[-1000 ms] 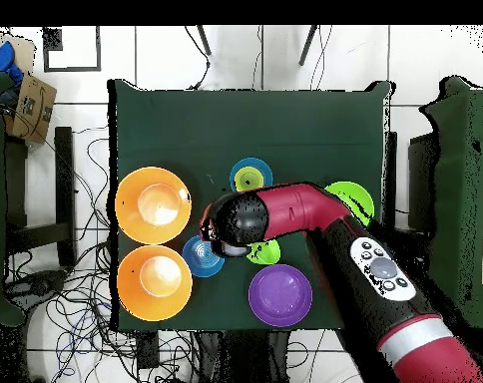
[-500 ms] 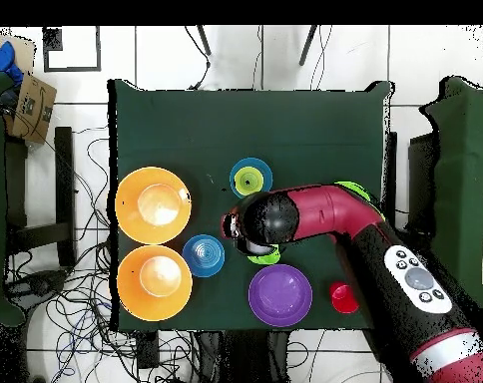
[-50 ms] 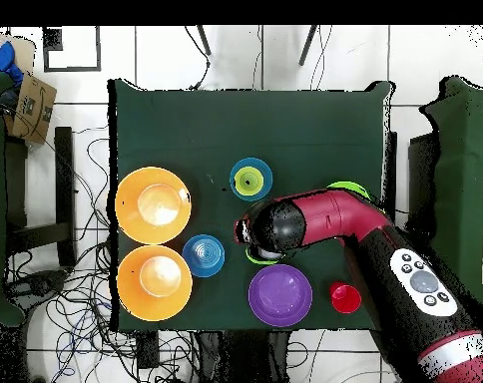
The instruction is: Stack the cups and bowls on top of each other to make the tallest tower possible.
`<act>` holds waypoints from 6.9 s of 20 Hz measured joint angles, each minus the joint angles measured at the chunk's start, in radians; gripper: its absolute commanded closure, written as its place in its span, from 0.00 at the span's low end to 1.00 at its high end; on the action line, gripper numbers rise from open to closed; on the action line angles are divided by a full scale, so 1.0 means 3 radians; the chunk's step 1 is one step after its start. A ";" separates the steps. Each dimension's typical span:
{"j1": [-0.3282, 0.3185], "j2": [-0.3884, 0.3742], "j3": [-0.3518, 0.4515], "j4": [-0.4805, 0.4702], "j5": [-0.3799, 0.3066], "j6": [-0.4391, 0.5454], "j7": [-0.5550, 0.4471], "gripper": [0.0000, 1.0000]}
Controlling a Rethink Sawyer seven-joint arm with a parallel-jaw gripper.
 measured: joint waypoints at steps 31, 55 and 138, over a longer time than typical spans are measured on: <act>-0.0276 0.0527 0.0039 0.0162 -0.0350 -0.0400 0.0000 0.00; -0.0299 0.0936 0.0068 0.0312 -0.0347 -0.0401 0.0000 0.00; 0.0515 0.0257 -0.0399 0.0738 -0.1158 -0.1094 0.0000 0.00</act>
